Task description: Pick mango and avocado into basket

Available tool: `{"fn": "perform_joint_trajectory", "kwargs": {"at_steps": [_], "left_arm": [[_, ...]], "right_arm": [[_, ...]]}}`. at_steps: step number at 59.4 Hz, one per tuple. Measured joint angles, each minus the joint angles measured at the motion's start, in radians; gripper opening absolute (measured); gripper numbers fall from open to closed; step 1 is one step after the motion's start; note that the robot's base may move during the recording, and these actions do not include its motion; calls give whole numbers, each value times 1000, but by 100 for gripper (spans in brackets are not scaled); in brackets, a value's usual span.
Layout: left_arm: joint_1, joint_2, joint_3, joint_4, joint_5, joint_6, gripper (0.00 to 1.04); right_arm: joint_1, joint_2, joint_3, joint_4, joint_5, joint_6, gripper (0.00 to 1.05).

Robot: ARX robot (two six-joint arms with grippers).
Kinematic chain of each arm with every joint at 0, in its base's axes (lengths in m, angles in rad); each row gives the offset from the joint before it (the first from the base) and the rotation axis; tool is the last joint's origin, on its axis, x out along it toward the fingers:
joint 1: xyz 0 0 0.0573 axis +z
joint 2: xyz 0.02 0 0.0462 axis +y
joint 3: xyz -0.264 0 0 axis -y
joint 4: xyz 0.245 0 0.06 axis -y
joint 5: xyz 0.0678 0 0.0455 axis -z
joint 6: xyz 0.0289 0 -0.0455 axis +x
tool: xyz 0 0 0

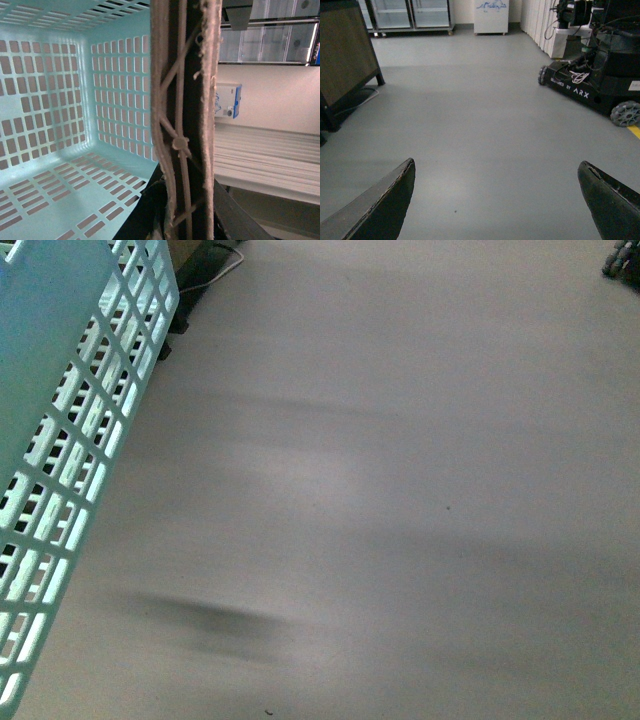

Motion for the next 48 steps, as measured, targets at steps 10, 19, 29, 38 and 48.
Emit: {"fn": "perform_joint_trajectory", "kwargs": {"at_steps": [10,19,29,38,48], "left_arm": [[0,0,0,0,0,0,8],[0,0,0,0,0,1,8],[0,0,2,0,0,1,8],[0,0,2,0,0,1,8],[0,0,2,0,0,2,8]], "right_arm": [[0,0,0,0,0,0,96],[0,0,0,0,0,0,96],[0,0,0,0,0,0,96],[0,0,0,0,0,0,96],[0,0,0,0,0,0,96]]}}
